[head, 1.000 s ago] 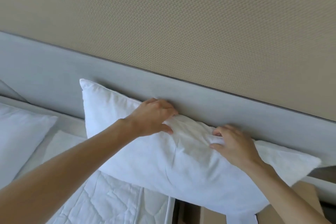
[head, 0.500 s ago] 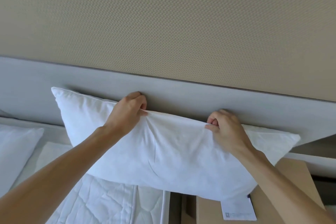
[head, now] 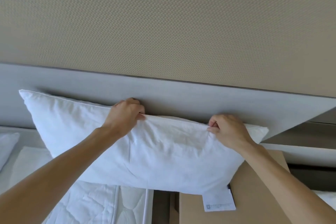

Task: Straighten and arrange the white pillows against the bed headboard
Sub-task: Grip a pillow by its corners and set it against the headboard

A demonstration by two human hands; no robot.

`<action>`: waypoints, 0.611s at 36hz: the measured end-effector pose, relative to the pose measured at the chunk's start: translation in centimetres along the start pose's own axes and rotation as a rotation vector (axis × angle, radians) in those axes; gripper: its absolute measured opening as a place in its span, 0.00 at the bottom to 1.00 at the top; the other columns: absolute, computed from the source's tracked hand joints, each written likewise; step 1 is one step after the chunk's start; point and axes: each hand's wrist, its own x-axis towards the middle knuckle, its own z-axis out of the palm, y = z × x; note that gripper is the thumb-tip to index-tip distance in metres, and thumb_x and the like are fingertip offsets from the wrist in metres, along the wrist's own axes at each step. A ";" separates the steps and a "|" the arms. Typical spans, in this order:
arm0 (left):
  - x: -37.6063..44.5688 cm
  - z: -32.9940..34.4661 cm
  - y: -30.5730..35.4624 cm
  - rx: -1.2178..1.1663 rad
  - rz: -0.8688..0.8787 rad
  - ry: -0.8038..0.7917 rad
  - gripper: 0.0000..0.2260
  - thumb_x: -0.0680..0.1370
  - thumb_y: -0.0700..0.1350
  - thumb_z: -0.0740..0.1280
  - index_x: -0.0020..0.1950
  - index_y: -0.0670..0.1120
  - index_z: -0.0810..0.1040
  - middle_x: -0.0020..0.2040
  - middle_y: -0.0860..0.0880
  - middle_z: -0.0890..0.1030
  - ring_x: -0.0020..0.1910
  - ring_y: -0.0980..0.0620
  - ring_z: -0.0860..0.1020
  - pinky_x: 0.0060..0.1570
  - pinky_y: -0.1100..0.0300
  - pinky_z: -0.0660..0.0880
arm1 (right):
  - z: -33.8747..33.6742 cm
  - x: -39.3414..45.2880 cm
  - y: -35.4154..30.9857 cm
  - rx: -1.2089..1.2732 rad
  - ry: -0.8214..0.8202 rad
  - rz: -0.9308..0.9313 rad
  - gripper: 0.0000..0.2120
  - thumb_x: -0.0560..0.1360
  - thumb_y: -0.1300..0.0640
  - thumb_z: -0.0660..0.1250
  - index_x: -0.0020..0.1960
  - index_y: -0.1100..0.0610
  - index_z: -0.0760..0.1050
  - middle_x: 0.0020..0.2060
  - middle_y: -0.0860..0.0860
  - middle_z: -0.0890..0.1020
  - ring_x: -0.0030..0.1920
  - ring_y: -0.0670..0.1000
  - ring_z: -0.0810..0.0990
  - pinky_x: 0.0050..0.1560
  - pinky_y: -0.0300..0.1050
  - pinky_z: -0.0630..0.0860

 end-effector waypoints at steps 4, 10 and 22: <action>-0.5 -1.0 0.2 -0.005 0.026 0.143 0.03 0.74 0.41 0.72 0.41 0.44 0.80 0.41 0.49 0.77 0.40 0.43 0.79 0.33 0.54 0.76 | -0.4 0.2 0.2 0.013 0.112 -0.044 0.02 0.77 0.57 0.68 0.45 0.54 0.79 0.42 0.48 0.83 0.47 0.52 0.80 0.47 0.45 0.72; -0.4 -1.2 0.3 -0.040 -0.031 0.166 0.04 0.73 0.39 0.73 0.39 0.42 0.80 0.41 0.49 0.78 0.41 0.43 0.79 0.36 0.49 0.77 | -0.9 0.2 0.9 0.235 0.115 -0.103 0.04 0.74 0.58 0.72 0.41 0.56 0.79 0.35 0.42 0.77 0.42 0.47 0.77 0.47 0.45 0.74; 2.8 2.1 10.1 -0.221 0.175 -0.149 0.19 0.72 0.53 0.73 0.59 0.46 0.81 0.55 0.50 0.80 0.54 0.51 0.77 0.57 0.55 0.74 | -2.6 -3.1 9.8 0.084 -0.005 -0.034 0.11 0.73 0.49 0.74 0.52 0.52 0.79 0.48 0.45 0.78 0.55 0.49 0.76 0.56 0.51 0.73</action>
